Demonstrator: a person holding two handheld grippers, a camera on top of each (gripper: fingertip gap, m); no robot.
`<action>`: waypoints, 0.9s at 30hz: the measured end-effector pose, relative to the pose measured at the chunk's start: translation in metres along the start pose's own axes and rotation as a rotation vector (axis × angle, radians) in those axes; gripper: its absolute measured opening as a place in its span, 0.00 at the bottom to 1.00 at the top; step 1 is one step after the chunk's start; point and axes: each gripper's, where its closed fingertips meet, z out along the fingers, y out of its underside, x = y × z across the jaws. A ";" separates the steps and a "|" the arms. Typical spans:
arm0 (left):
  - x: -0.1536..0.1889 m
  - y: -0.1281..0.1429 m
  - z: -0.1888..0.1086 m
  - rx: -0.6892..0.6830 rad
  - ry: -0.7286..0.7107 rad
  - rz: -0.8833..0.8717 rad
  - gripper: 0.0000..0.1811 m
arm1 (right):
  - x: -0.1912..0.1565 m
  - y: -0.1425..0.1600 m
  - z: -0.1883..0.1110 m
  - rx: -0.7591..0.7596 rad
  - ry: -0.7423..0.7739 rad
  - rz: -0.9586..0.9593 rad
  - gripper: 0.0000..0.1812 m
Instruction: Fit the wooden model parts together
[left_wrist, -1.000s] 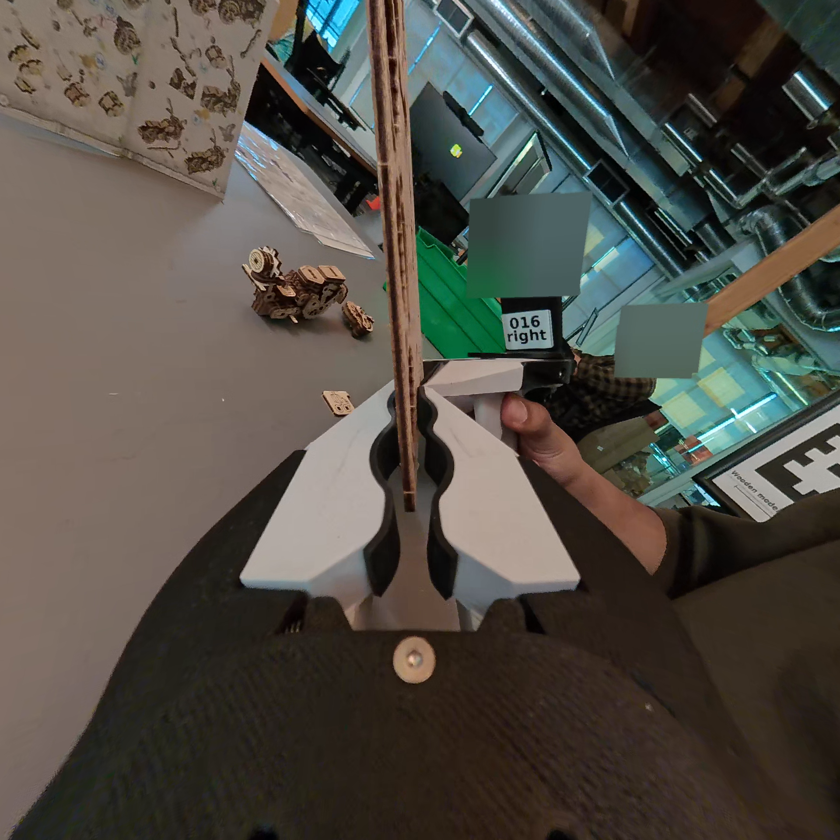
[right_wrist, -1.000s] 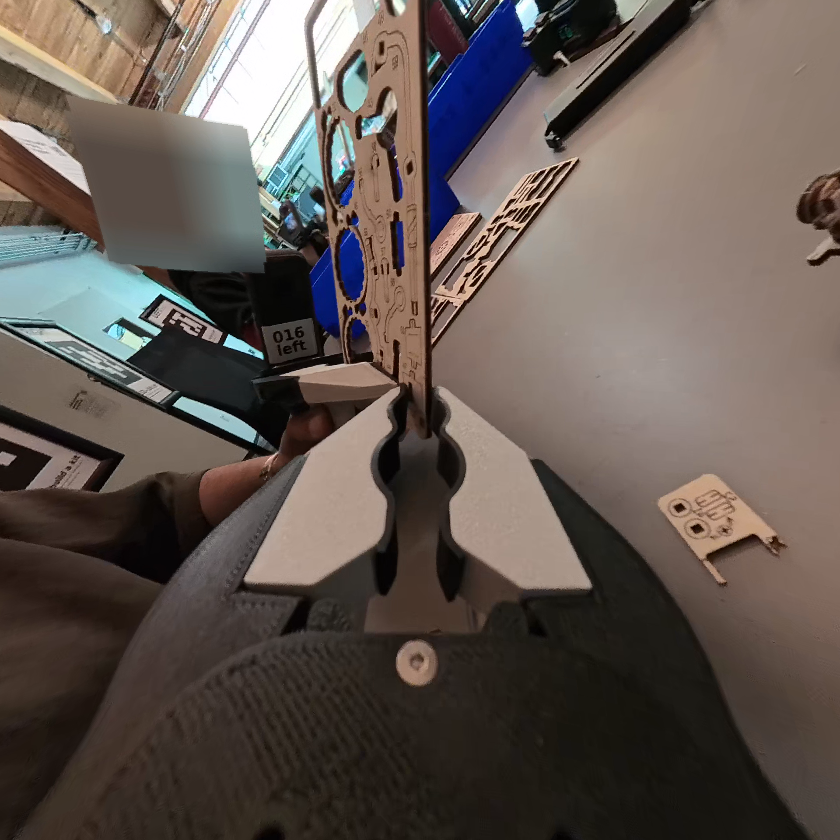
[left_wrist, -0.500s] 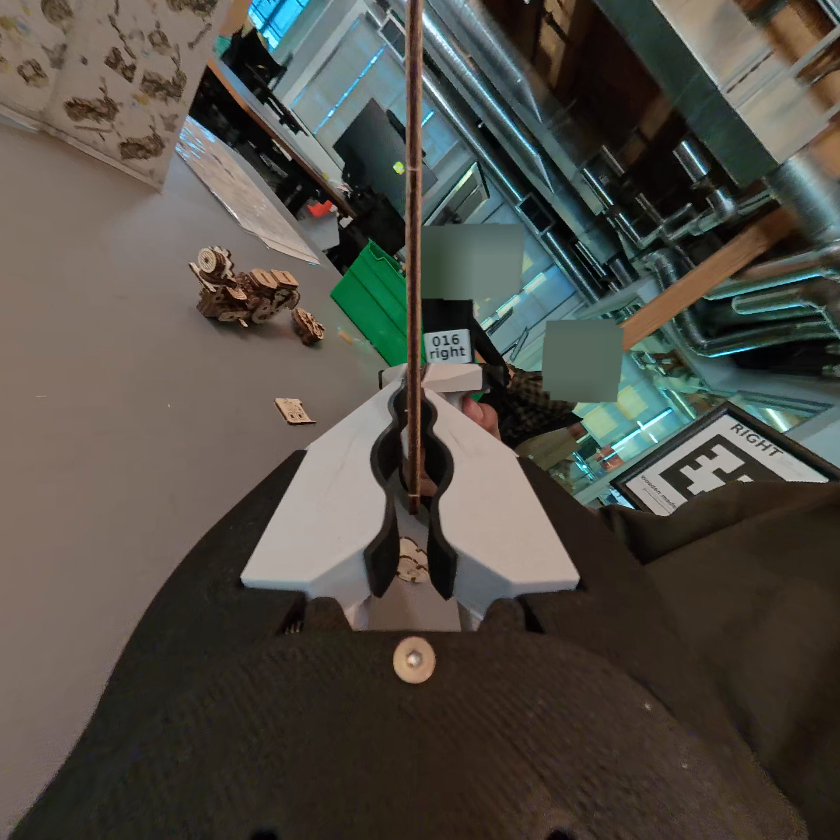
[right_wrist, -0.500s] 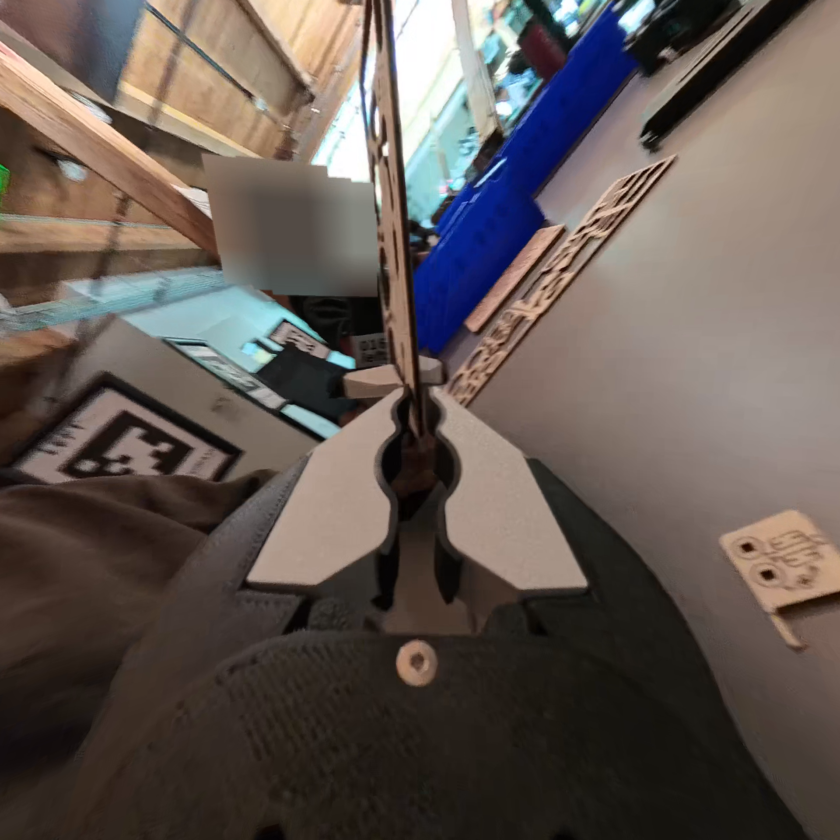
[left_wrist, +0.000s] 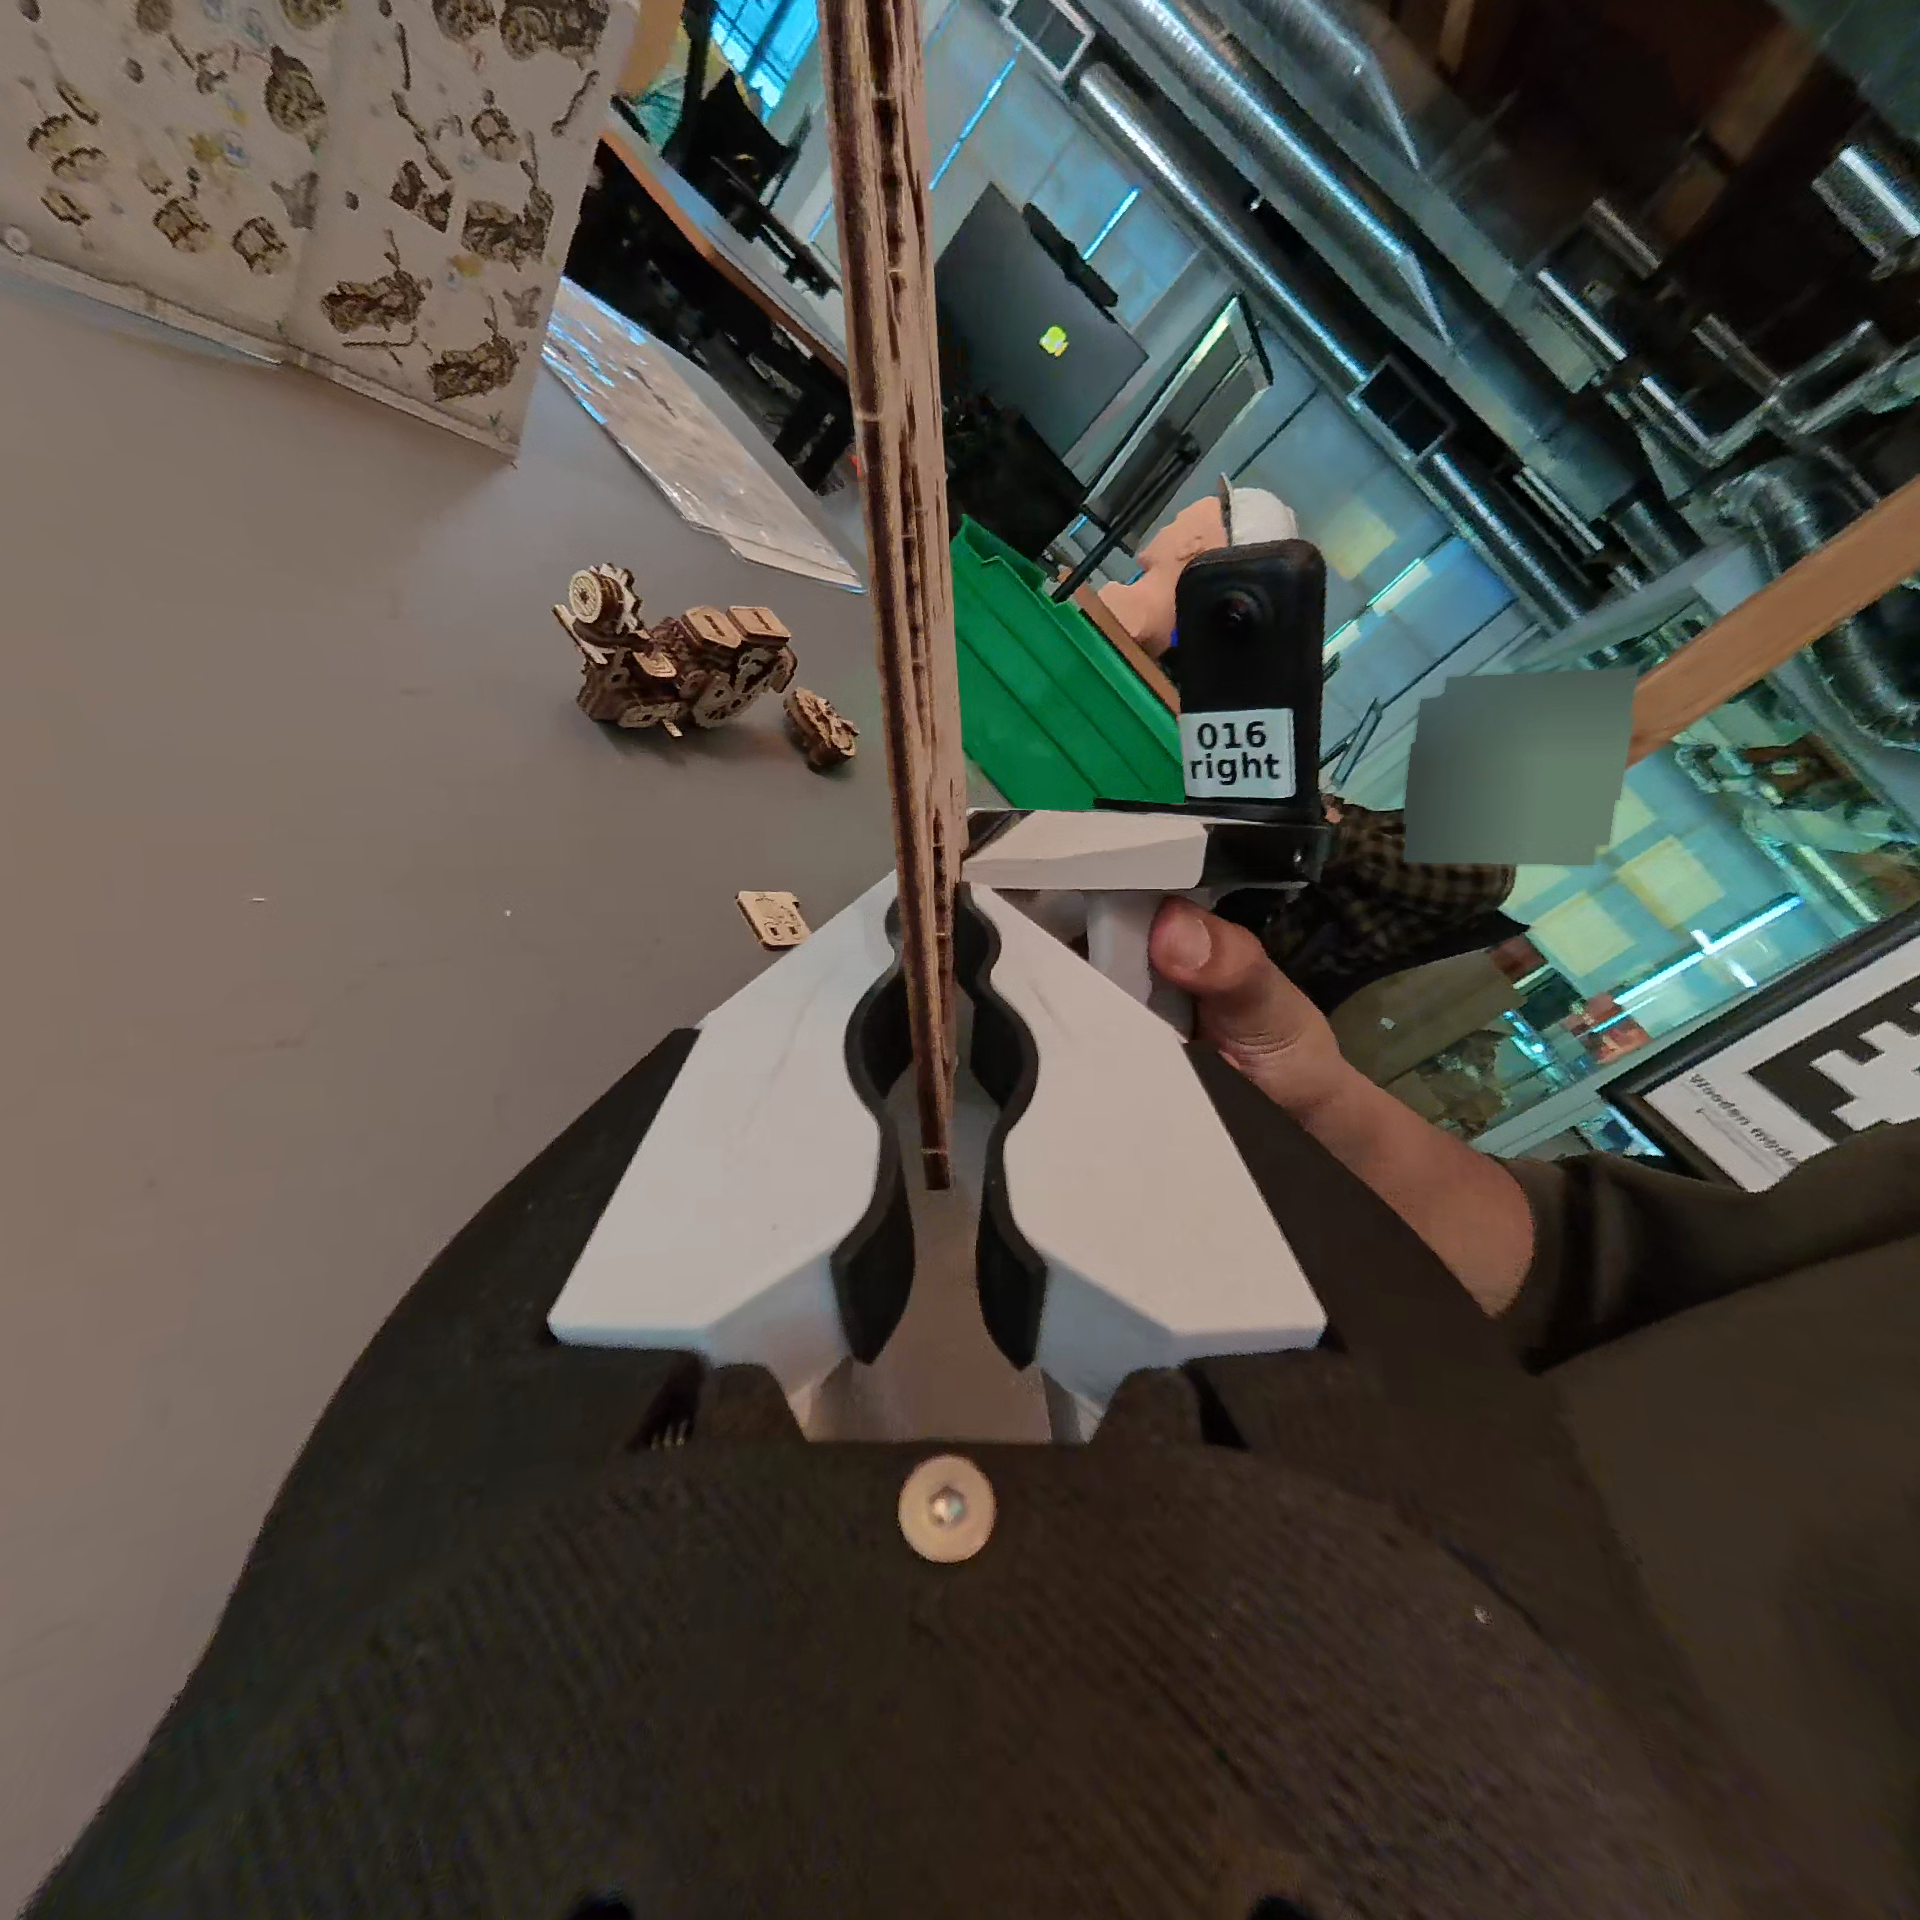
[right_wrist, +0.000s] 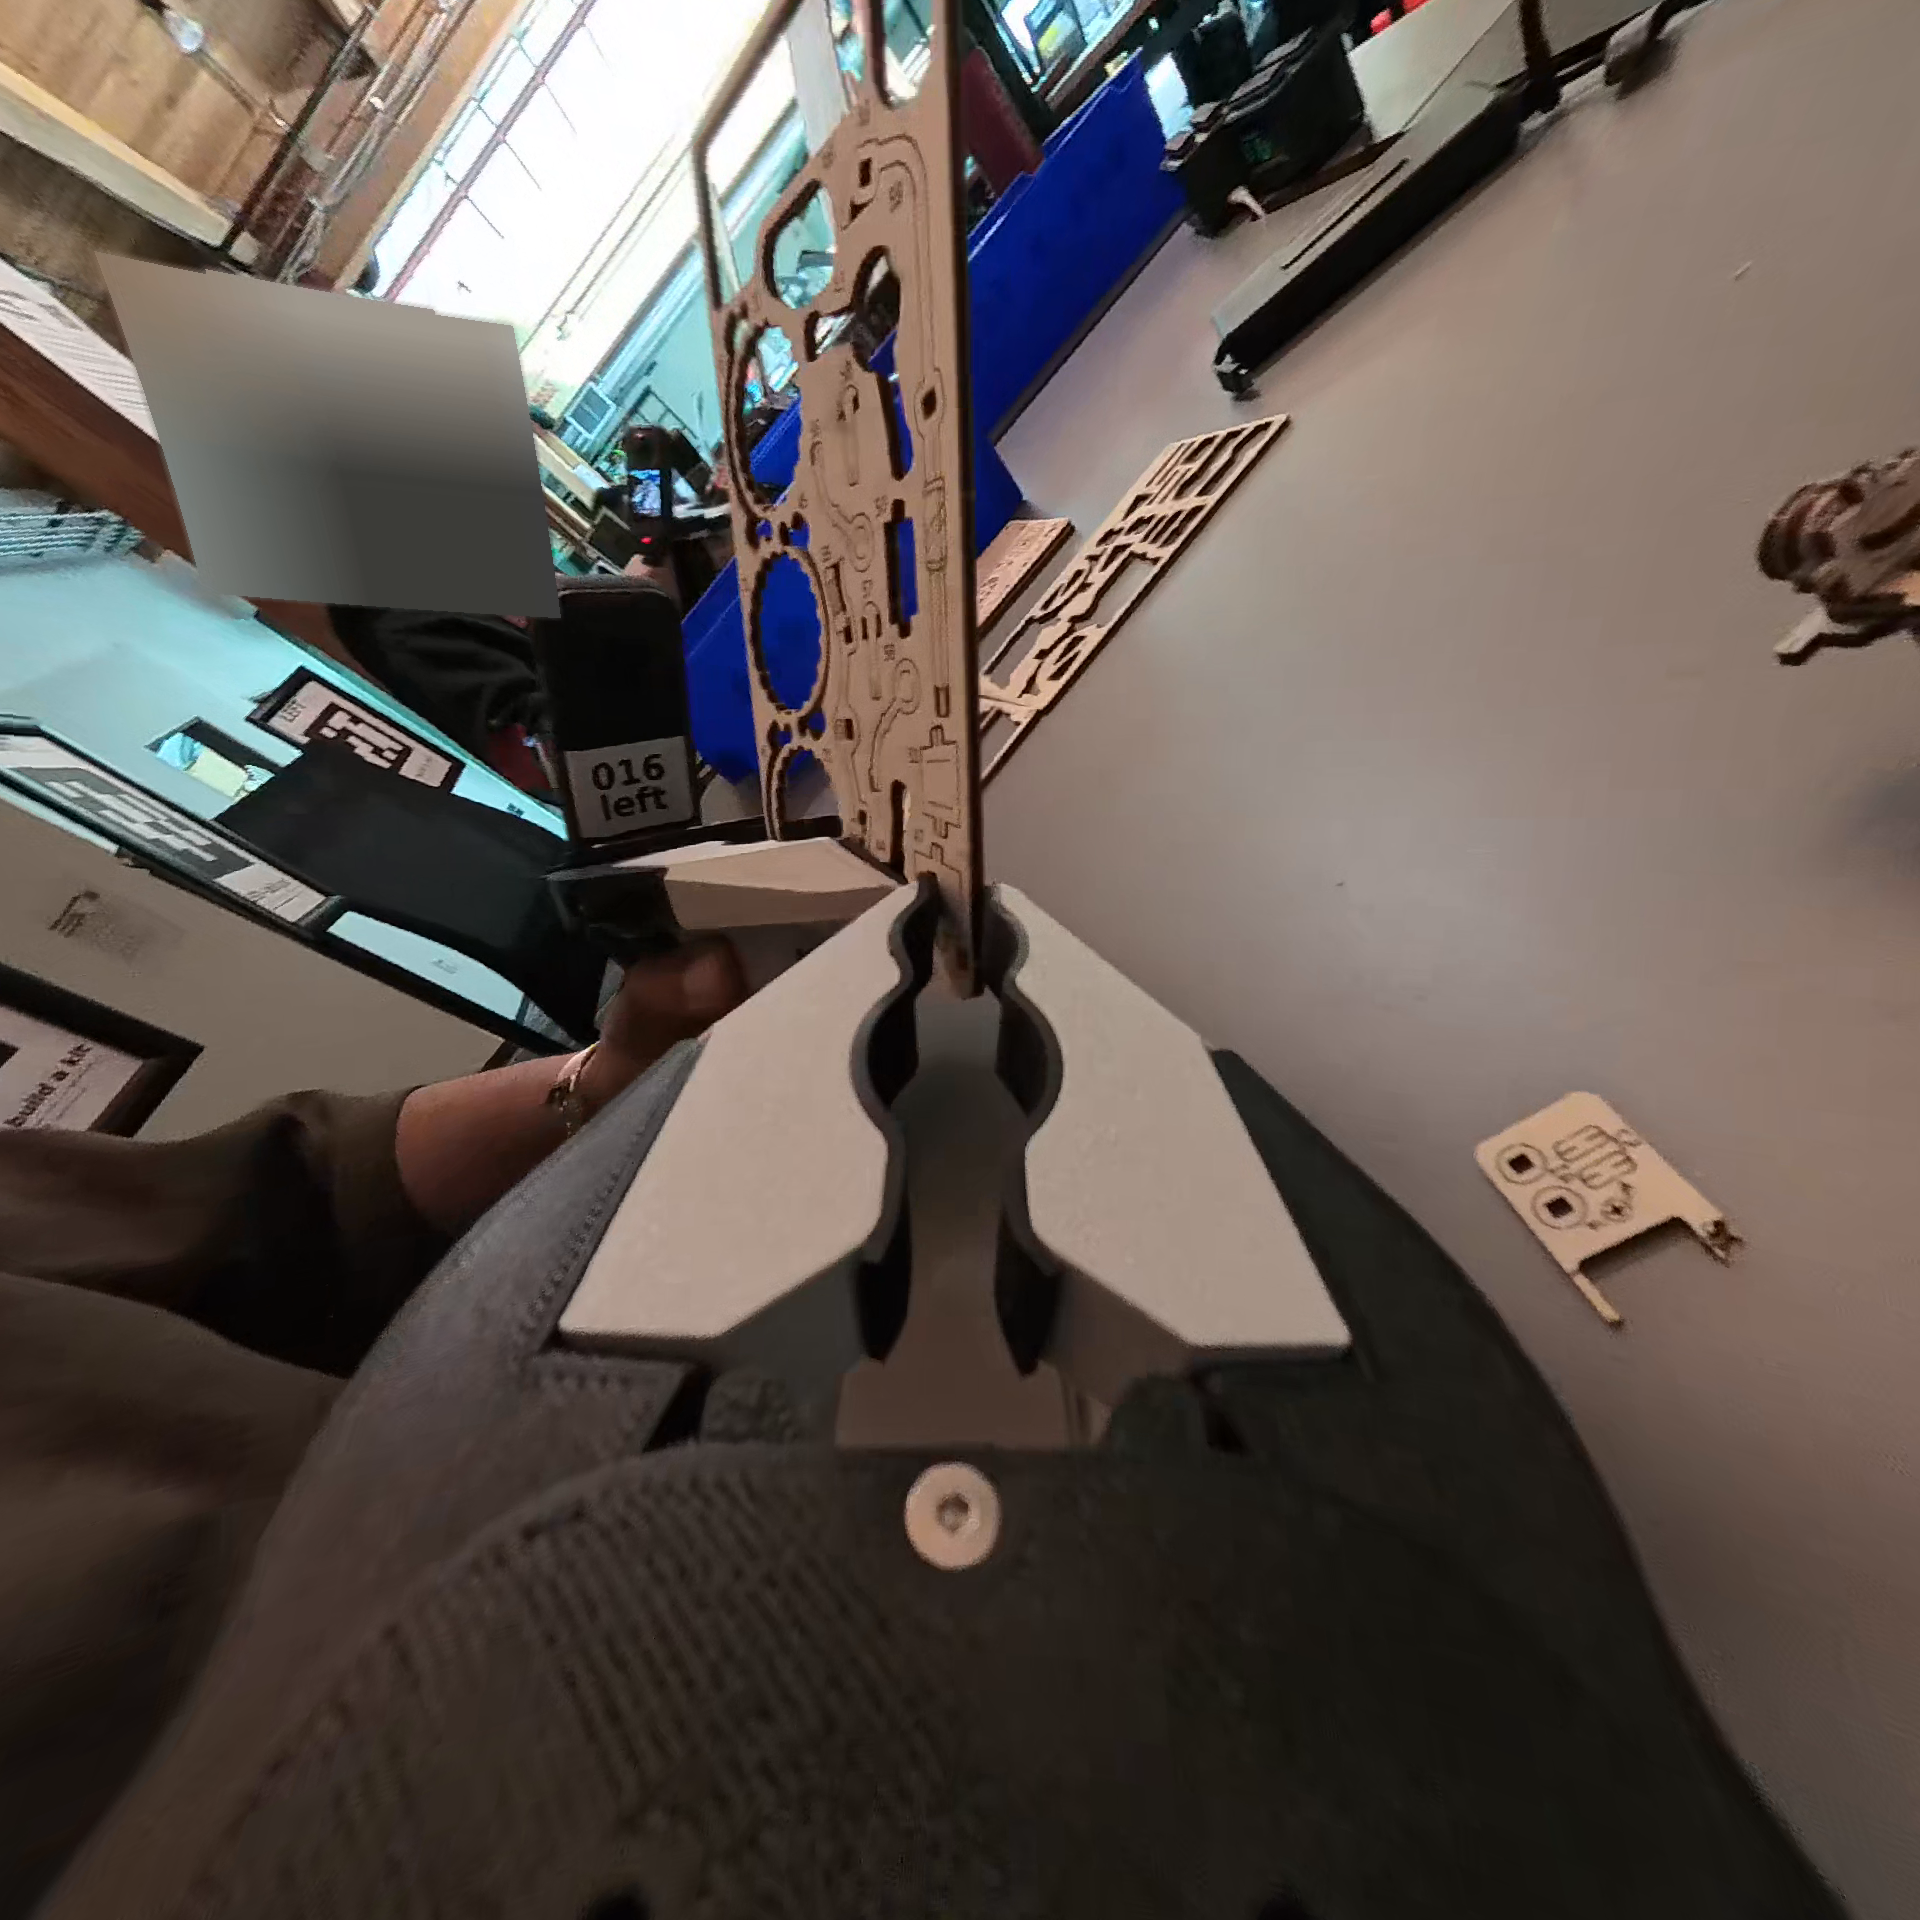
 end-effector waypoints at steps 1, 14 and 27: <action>-0.001 0.001 0.001 0.000 -0.010 0.007 0.00 | 0.002 0.001 0.000 0.001 0.016 -0.001 0.04; -0.008 -0.007 -0.005 0.008 0.002 -0.010 0.25 | 0.002 -0.020 -0.014 0.105 -0.189 0.165 0.00; 0.025 -0.026 -0.019 -0.236 -0.246 0.741 0.34 | -0.015 0.035 -0.006 -0.289 -0.234 -0.116 0.00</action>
